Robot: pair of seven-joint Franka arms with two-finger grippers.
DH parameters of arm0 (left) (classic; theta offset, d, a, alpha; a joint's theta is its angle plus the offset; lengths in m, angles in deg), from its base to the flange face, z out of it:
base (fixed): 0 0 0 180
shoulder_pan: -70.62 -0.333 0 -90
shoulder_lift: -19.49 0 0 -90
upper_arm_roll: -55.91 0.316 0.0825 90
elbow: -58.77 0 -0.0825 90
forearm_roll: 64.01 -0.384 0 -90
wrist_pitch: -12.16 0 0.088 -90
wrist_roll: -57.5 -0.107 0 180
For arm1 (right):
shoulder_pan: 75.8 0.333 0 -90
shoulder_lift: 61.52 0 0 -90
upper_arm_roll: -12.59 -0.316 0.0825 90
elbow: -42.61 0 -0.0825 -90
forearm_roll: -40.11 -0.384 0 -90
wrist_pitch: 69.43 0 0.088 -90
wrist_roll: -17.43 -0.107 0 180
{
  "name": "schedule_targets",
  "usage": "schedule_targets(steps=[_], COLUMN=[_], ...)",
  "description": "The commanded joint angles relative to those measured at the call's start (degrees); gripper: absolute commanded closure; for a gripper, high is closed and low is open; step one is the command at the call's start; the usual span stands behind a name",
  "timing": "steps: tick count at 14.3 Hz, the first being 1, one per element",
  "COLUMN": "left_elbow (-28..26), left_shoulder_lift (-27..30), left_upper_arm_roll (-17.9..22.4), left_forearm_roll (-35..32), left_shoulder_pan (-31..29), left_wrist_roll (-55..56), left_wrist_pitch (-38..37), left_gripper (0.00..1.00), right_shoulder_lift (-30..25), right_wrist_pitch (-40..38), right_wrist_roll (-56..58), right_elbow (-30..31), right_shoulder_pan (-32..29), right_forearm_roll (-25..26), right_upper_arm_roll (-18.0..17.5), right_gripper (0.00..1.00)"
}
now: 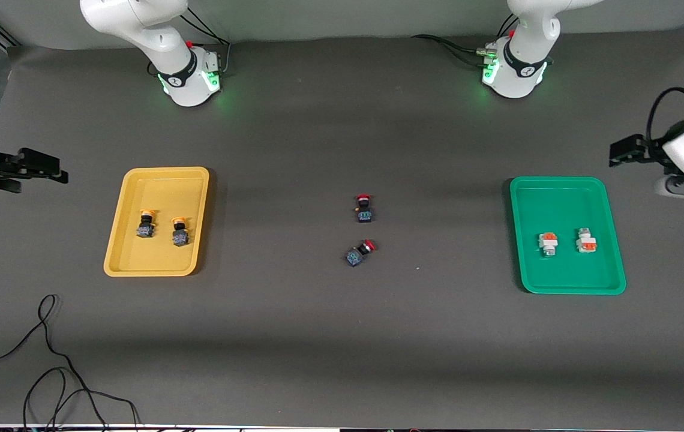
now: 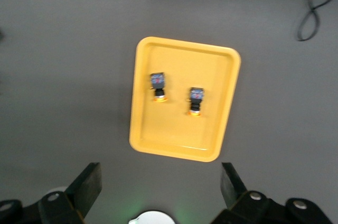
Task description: Place green and yellow buttons in trays
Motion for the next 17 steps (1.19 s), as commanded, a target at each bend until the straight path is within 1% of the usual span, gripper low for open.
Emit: schedule_targets(steps=[1,2,4,6,7,8,10,12,14,17], left_elbow=[0.12,1.52,3.02,3.02,3.02,3.02,3.02,3.02,3.02,3.02], left_shoulder_lift=[2.13,2.04,1.95,2.04,1.95,1.95,1.95,1.86,1.86,1.69], left_upper_arm_roll=[5.85,5.51,5.51,5.24,5.24,5.24,5.24,5.24,5.33,5.33], left_forearm_roll=[1.38,1.46,1.55,1.55,1.64,1.55,1.64,1.64,1.64,1.64], left_shoulder_pan=[6.98,7.25,7.78,7.78,7.78,7.78,7.7,7.78,7.7,7.7], left_wrist_roll=[3.6,4.4,4.59,4.59,4.5,4.5,4.41,4.41,4.41,4.41], left_wrist_pitch=[-1.02,-2.51,-3.84,-4.1,-4.02,-4.02,-4.02,-4.02,-3.93,-3.93], left_gripper=[0.0,0.0,0.0,0.0,0.0,0.0,0.0,0.0,0.0,0.0], right_shoulder_lift=[-2.24,-3.03,-3.74,-3.13,-2.6,-2.51,-3.56,-5.22,-6.99,-7.78], right_wrist_pitch=[1.57,1.56,2.0,4.54,5.68,6.65,6.05,5.17,3.24,1.92], right_wrist_roll=[-6.71,-10.75,-14.2,-17.88,-21.56,-22.47,-20.56,-14.59,-14.39,-13.87], right_elbow=[2.46,3.69,4.05,3.96,3.96,4.22,5.1,5.37,5.37,5.46], right_shoulder_pan=[-1.04,-0.95,-0.6,-0.34,0.01,0.1,0.02,0.02,0.02,0.1], right_forearm_roll=[3.02,3.02,3.02,2.32,2.23,2.75,2.76,2.14,1.79,0.38], right_upper_arm_roll=[-2.42,-2.94,-4.17,-5.49,-6.54,-7.68,-6.91,-5.5,-5.05,-4.7], right_gripper=[0.0,0.0,0.0,0.0,0.0,0.0,0.0,0.0,0.0,0.0])
